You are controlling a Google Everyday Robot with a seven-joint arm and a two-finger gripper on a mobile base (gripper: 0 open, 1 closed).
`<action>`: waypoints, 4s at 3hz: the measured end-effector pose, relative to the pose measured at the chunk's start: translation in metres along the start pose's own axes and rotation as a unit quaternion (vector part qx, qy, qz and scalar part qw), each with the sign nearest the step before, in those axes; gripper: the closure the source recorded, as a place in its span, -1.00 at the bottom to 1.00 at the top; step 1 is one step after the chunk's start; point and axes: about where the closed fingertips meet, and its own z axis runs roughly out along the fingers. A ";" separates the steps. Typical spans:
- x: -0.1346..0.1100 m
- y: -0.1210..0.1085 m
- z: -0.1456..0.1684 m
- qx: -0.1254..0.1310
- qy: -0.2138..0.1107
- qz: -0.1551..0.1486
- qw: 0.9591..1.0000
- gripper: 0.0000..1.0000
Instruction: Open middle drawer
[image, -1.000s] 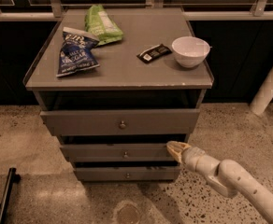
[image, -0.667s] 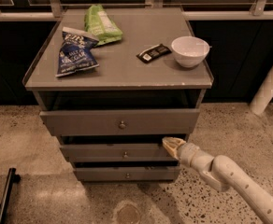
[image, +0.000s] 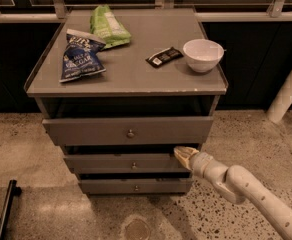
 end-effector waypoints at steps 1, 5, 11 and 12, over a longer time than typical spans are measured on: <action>0.004 -0.005 0.015 0.001 0.020 -0.010 1.000 1.00; 0.006 -0.019 0.035 0.013 0.050 -0.027 0.998 1.00; 0.038 0.056 -0.011 -0.042 0.092 0.046 0.994 1.00; 0.038 0.056 -0.011 -0.042 0.092 0.046 0.994 1.00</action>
Offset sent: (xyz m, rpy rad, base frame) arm 0.0114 0.0030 -0.0050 -0.0342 0.0127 -0.0010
